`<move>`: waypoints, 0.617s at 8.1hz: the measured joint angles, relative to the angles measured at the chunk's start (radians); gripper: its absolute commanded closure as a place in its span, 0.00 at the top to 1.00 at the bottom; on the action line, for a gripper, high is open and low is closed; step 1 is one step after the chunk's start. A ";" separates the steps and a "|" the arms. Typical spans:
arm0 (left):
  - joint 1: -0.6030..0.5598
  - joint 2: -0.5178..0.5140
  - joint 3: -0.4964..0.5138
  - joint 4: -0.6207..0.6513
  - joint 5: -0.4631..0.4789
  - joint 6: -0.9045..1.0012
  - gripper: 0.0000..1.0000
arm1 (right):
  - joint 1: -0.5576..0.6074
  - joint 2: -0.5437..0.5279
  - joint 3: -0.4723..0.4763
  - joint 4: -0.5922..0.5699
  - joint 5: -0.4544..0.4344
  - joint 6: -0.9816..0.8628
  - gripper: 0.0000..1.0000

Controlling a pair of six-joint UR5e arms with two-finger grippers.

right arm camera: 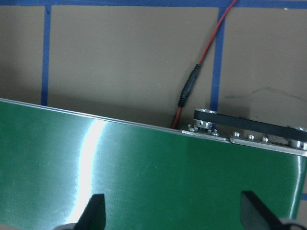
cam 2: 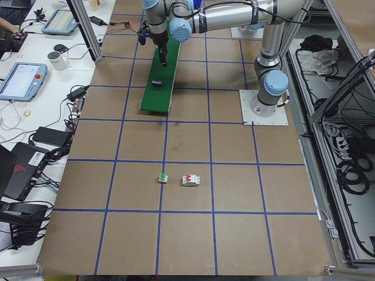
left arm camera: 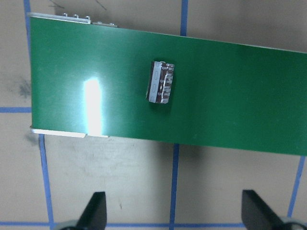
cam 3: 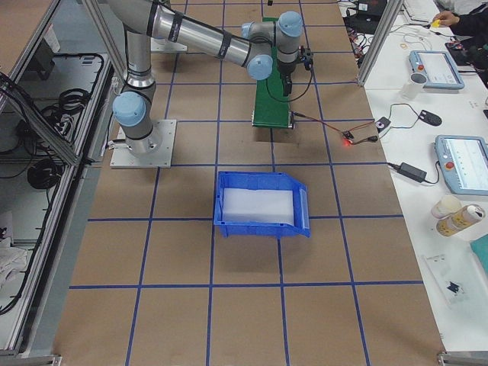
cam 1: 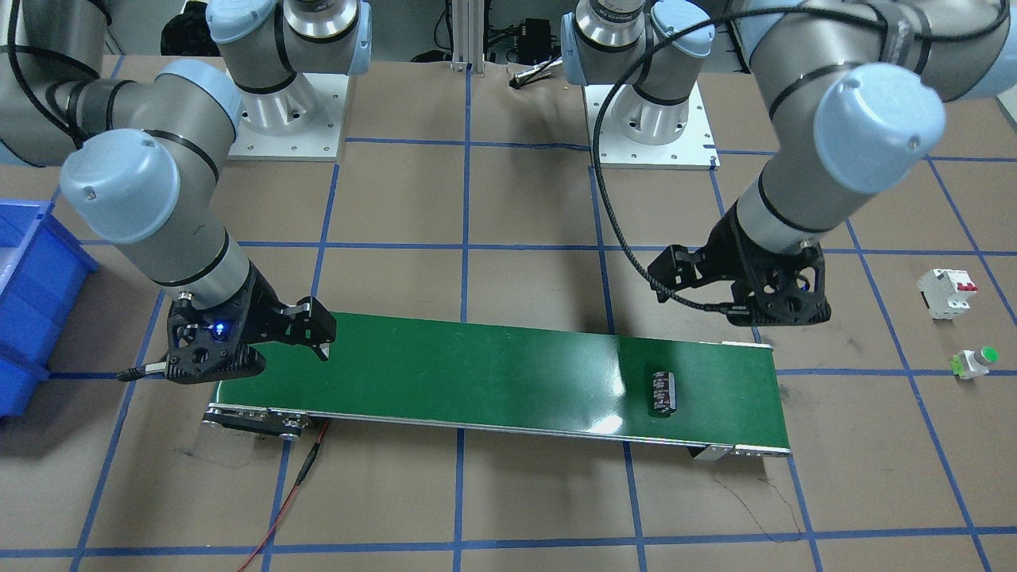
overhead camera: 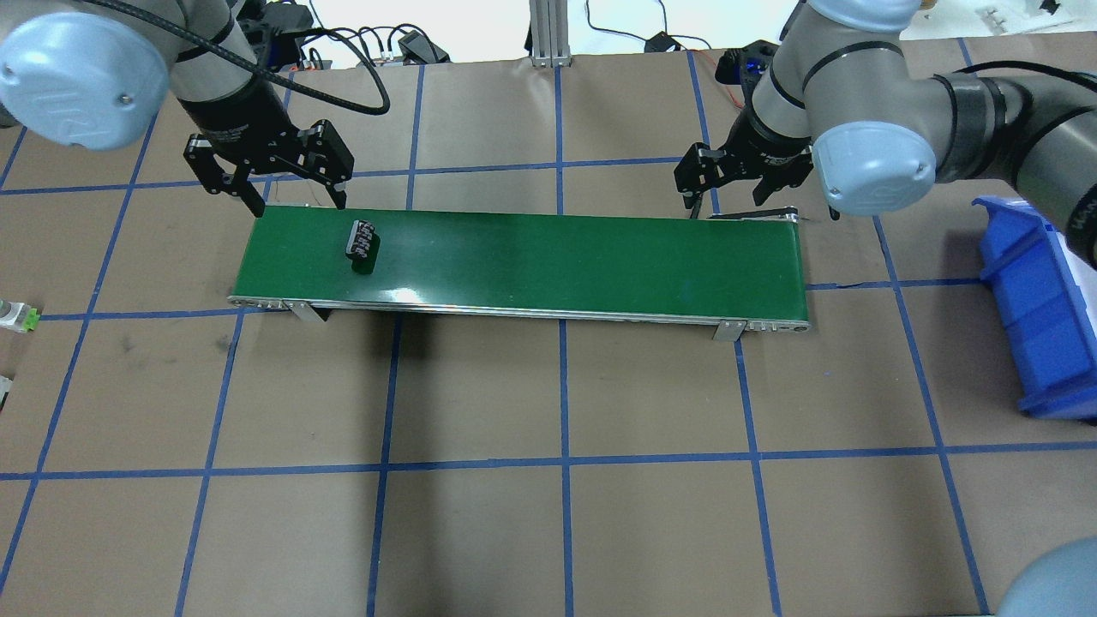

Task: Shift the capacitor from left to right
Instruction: 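Hold the right gripper at the belt's far end as the capacitor rides toward it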

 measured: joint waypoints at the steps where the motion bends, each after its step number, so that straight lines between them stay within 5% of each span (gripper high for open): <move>1: -0.002 0.046 0.005 -0.042 0.009 -0.009 1.00 | -0.035 0.006 0.038 -0.033 0.073 -0.058 1.00; 3: -0.007 0.102 0.007 -0.095 0.016 -0.015 1.00 | -0.116 0.006 0.087 -0.050 0.185 -0.126 1.00; 5: -0.010 0.135 0.007 -0.109 0.021 -0.017 1.00 | -0.137 0.010 0.099 -0.051 0.194 -0.141 1.00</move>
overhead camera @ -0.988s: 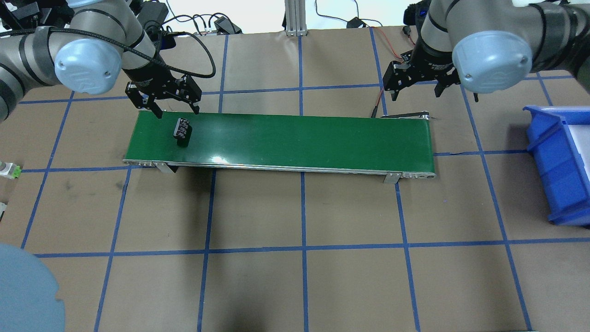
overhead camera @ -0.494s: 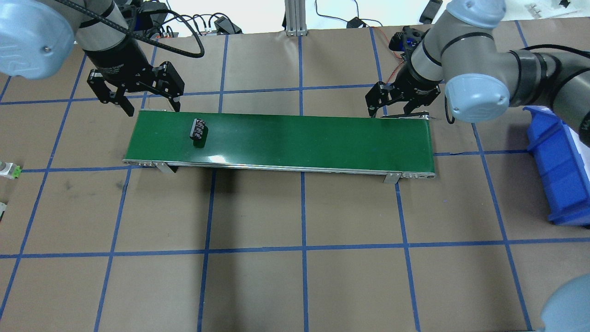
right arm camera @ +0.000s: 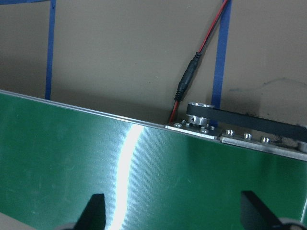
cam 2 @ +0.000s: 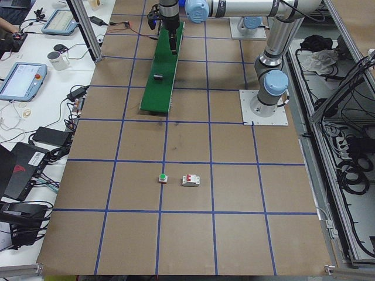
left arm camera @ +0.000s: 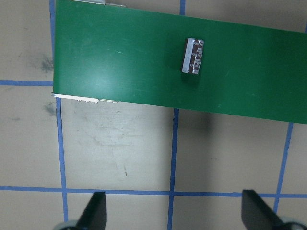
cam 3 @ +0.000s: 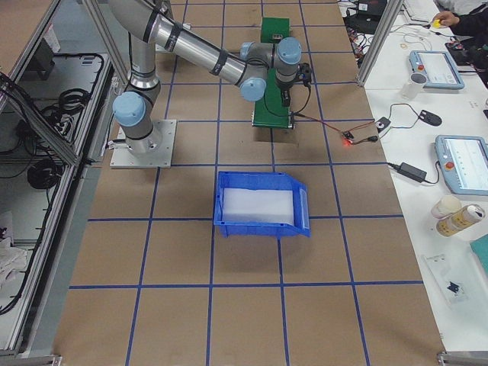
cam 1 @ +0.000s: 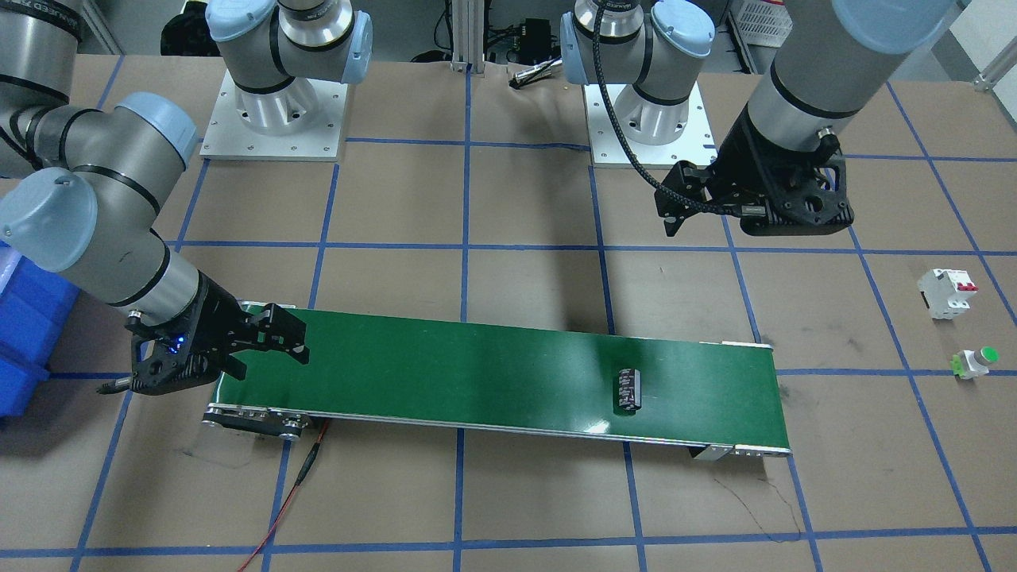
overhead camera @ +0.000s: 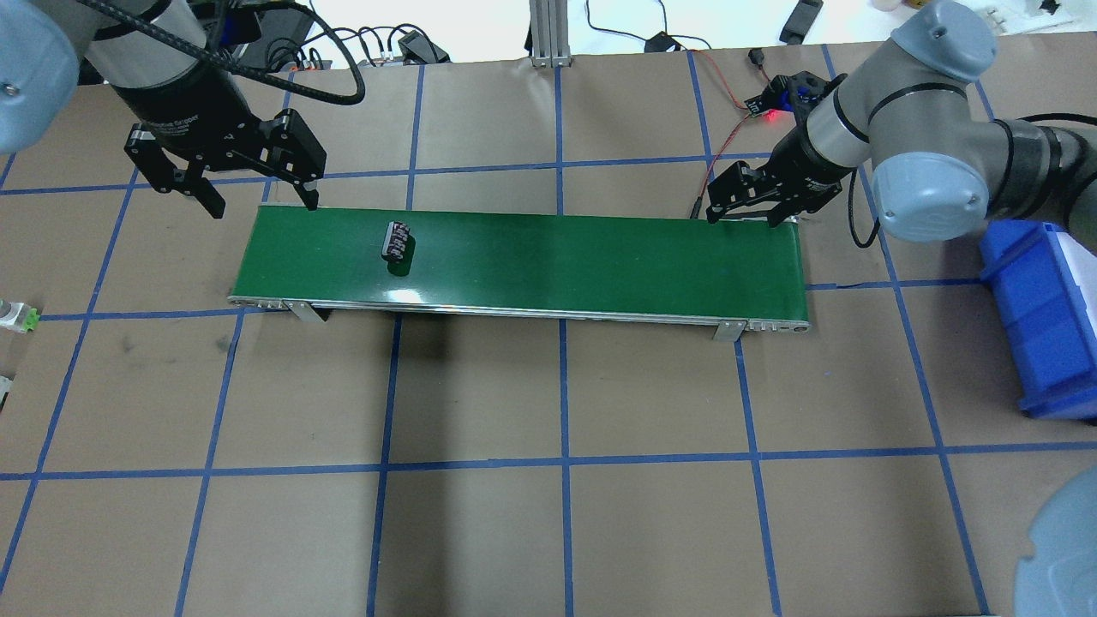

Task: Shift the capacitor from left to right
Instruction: 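Hold the right gripper at the belt's far end as the capacitor rides toward it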

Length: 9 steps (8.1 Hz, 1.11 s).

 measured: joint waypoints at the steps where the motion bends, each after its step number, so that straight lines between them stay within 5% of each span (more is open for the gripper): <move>1: 0.000 0.011 0.000 -0.001 0.010 0.000 1.00 | -0.002 0.002 0.002 0.001 -0.012 0.000 1.00; 9: -0.001 0.025 0.000 0.002 0.034 -0.002 1.00 | -0.003 0.039 -0.005 0.082 -0.015 0.012 1.00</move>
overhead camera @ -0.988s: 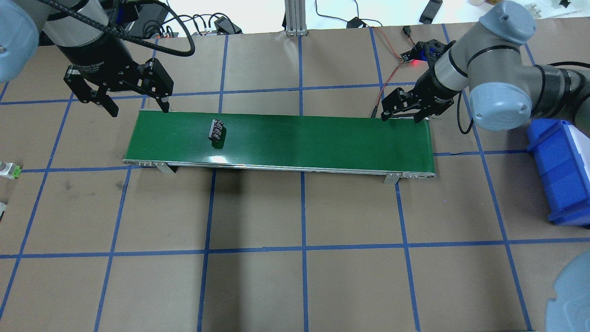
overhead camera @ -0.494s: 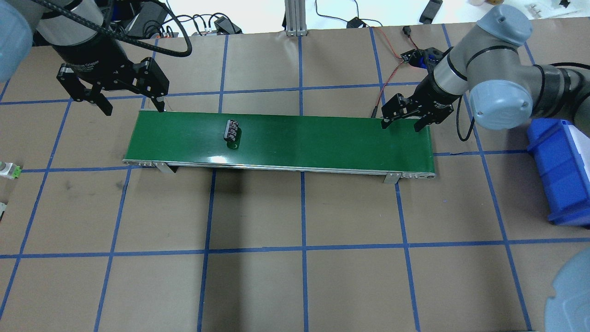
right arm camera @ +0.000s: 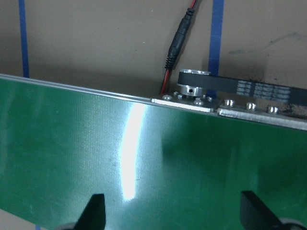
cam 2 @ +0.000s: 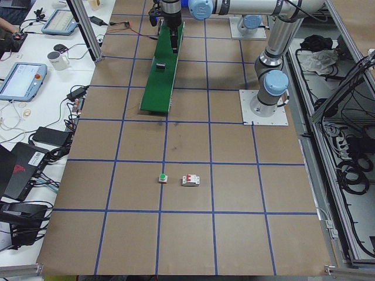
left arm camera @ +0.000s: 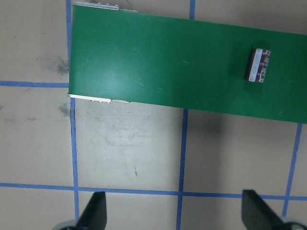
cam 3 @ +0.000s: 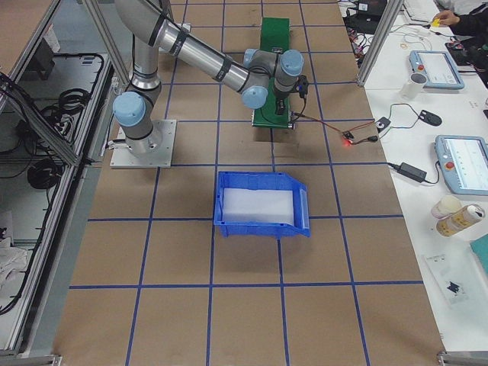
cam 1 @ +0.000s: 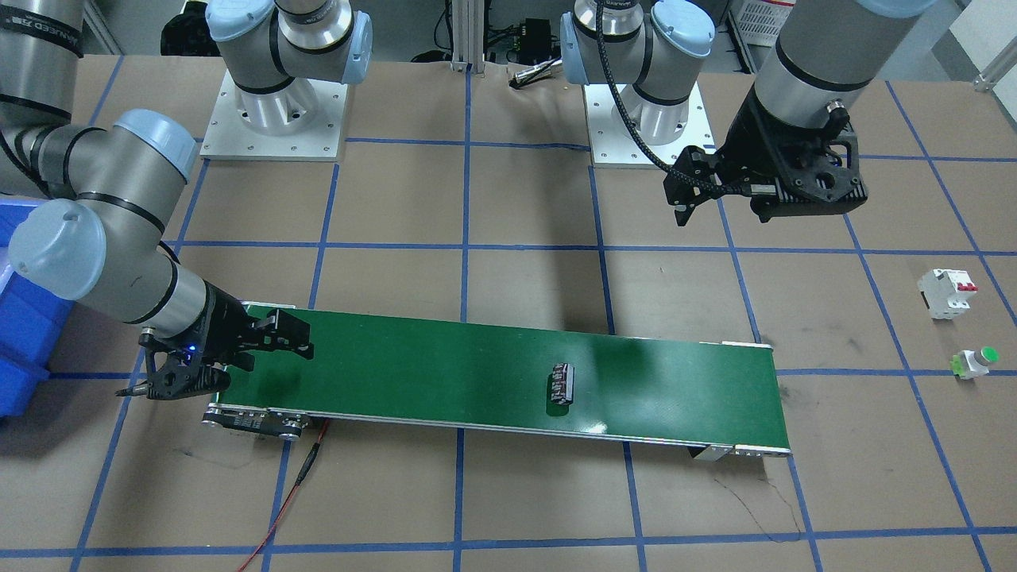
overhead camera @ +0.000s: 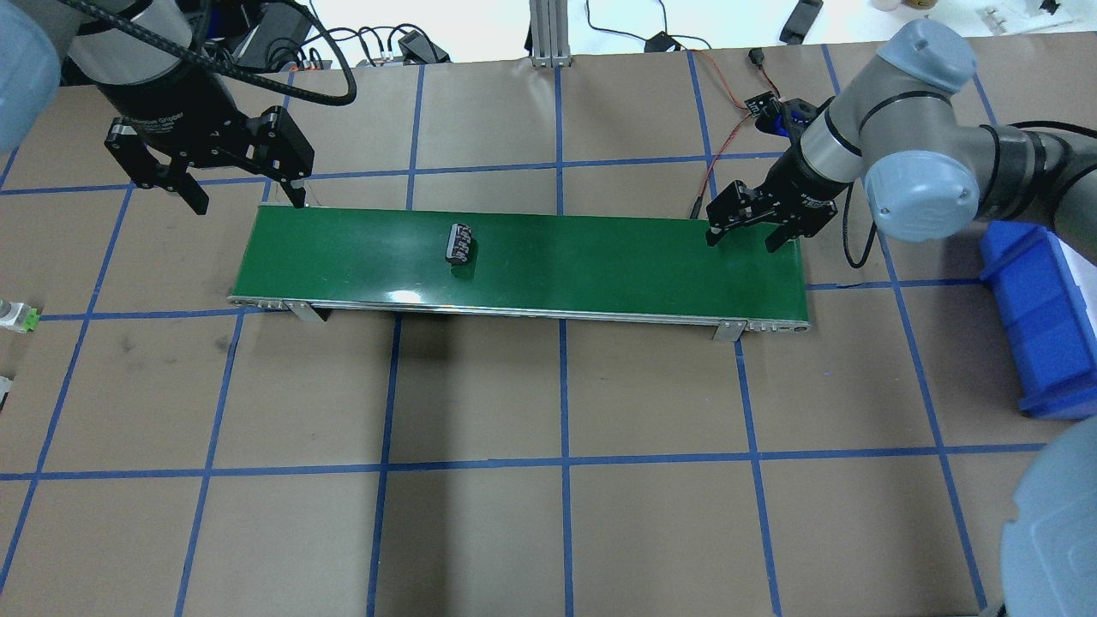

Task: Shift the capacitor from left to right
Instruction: 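Hold the right gripper at the belt's far end as the capacitor rides toward it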

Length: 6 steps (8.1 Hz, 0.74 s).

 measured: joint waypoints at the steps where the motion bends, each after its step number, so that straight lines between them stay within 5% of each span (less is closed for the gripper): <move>1: 0.000 0.002 -0.002 0.000 0.000 0.000 1.00 | 0.000 0.010 0.000 -0.015 0.002 -0.001 1.00; 6: 0.000 0.024 -0.001 0.001 0.032 -0.007 1.00 | 0.029 0.020 -0.004 -0.062 0.000 0.046 1.00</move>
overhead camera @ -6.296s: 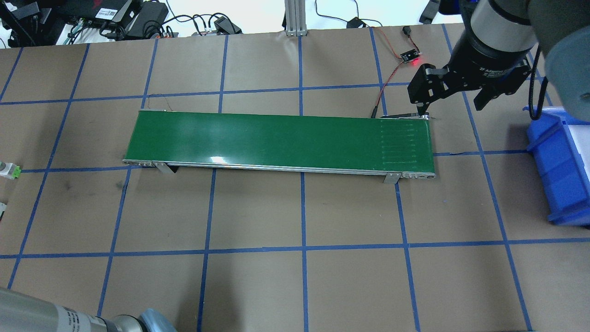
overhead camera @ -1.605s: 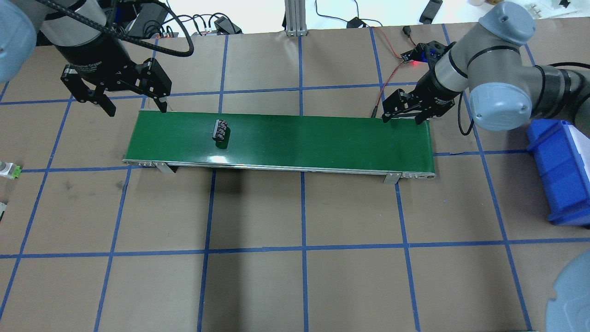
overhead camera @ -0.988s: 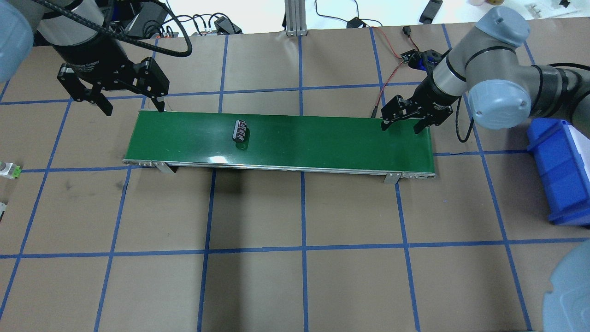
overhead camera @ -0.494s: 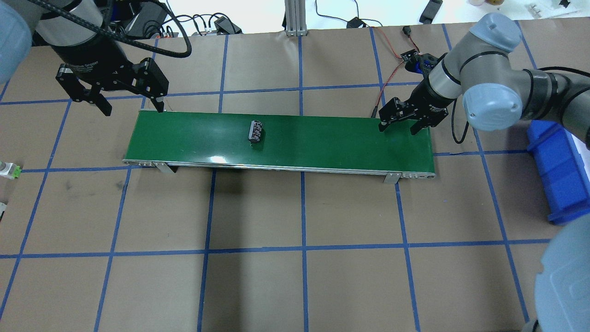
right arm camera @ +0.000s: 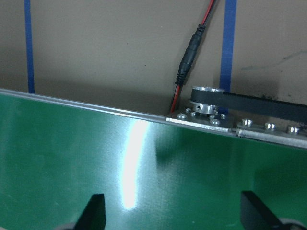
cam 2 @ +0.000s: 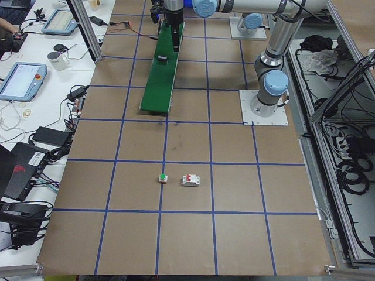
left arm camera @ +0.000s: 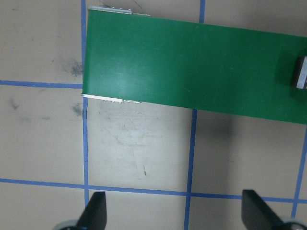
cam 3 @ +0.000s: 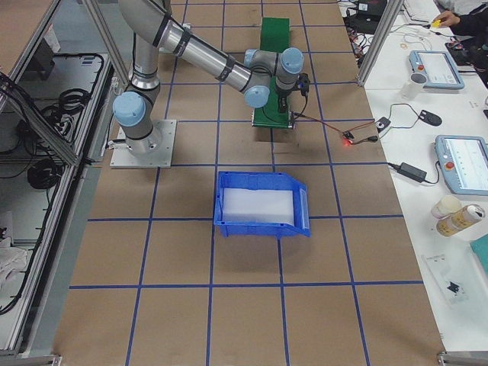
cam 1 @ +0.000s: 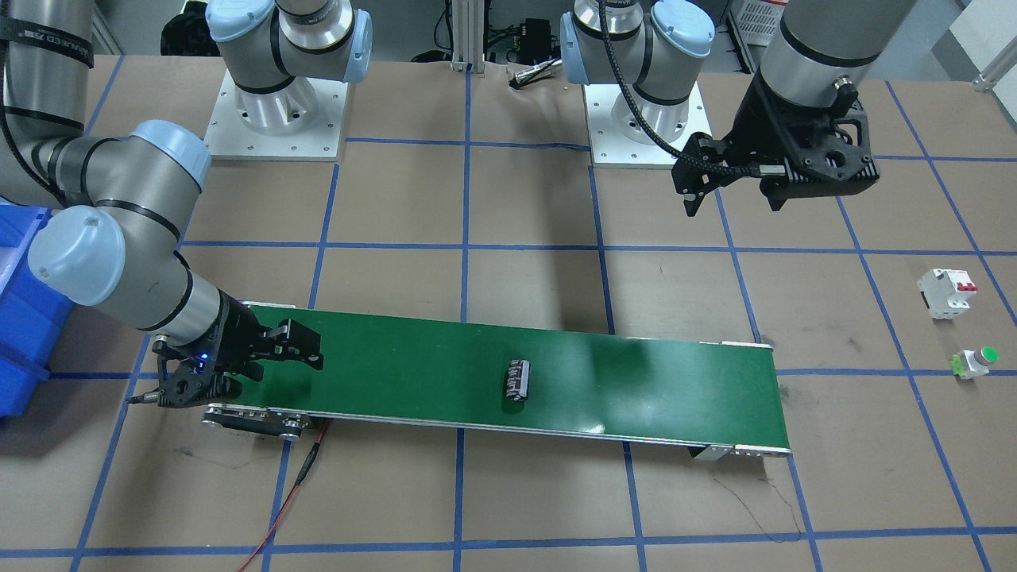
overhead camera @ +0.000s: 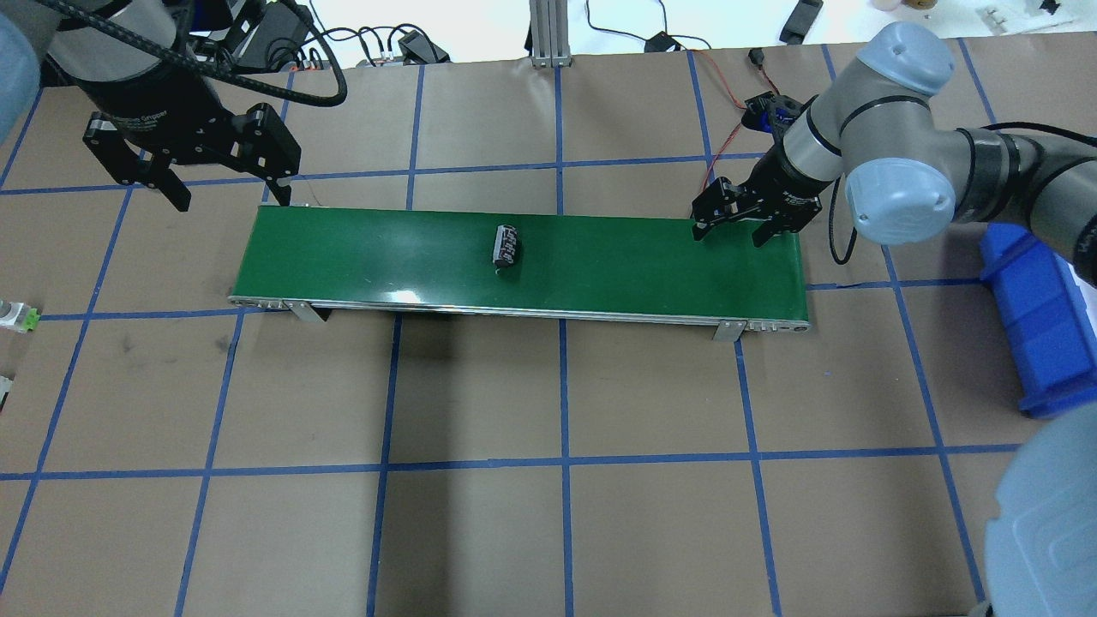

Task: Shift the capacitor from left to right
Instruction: 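Hold the right gripper at the belt's far end as the capacitor rides toward it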

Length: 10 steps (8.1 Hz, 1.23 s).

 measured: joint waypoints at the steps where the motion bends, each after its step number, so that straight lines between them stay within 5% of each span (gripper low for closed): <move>1: 0.000 0.001 -0.001 0.000 0.004 -0.004 1.00 | 0.007 0.000 -0.001 0.000 -0.003 0.009 1.00; 10: 0.000 0.001 -0.013 0.009 0.007 -0.008 1.00 | 0.033 -0.010 -0.008 0.001 -0.017 0.129 1.00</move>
